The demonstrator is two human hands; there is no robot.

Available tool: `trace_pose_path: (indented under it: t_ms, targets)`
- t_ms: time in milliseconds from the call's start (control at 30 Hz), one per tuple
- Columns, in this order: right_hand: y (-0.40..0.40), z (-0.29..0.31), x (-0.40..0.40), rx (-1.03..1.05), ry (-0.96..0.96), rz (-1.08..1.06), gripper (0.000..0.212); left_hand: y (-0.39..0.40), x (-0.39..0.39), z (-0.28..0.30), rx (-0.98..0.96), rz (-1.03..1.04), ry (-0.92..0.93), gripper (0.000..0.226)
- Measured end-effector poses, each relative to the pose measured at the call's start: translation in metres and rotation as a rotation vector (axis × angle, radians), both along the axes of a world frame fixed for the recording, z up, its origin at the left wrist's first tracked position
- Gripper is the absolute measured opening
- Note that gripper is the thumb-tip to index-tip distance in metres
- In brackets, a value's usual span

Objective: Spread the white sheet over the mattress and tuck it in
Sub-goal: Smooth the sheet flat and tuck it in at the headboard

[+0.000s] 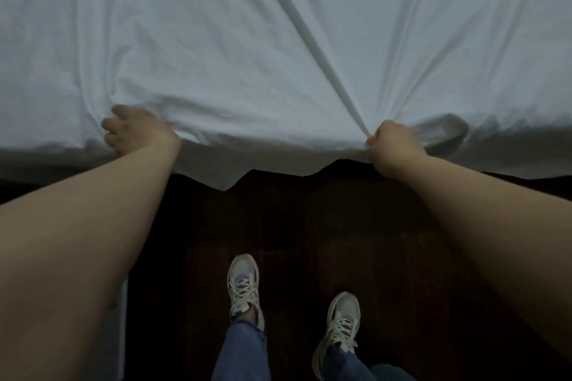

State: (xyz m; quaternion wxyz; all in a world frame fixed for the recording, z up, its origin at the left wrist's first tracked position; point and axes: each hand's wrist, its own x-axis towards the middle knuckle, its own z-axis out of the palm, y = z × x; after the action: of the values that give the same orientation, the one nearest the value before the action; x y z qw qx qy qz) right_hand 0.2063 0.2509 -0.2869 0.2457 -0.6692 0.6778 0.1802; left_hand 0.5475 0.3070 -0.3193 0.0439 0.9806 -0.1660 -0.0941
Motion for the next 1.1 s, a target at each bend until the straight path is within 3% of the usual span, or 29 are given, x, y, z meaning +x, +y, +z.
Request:
trace_pose_path:
  t_ms: [167, 267, 400, 600, 667, 733, 900, 1000, 1100]
  targets:
    - [0.006, -0.007, 0.004, 0.172, 0.172, 0.205, 0.023, 0.000, 0.026, -0.004, -0.022, 0.180, 0.047, 0.044]
    - [0.008, -0.012, 0.004, 0.130, 0.195, 0.204, 0.024, 0.006, 0.036, -0.001, 0.015, 0.010, 0.119, 0.040]
    - [0.010, -0.022, 0.004, 0.152, 0.207, 0.178, 0.025, 0.039, 0.046, 0.004, 0.114, -0.126, 0.078, 0.035]
    - [0.012, 0.000, 0.020, 0.121, 0.087, 0.152, 0.025, 0.077, 0.062, 0.037, 0.317, -0.118, 0.030, 0.034]
    - [0.009, 0.012, 0.018, 0.092, -0.020, 0.016, 0.025, 0.069, 0.056, 0.051, 0.321, -0.167, 0.012, 0.038]
    - [0.006, 0.031, 0.002, 0.073, -0.098, -0.136, 0.033, 0.056, 0.039, 0.063, 0.375, -0.271, 0.010, 0.041]
    - [0.007, 0.054, -0.082, 0.233, 0.096, -0.178, 0.040, 0.003, -0.054, 0.091, 0.534, -0.586, 0.185, 0.042]
    - [-0.008, 0.057, -0.152, 0.173, 0.101, -0.281, 0.038, -0.042, -0.140, 0.102, 0.440, -0.809, 0.283, 0.042]
    - [-0.038, 0.055, -0.225, 0.111, 0.055, -0.400, 0.048, -0.088, -0.239, 0.094, 0.335, -0.873, 0.367, 0.056]
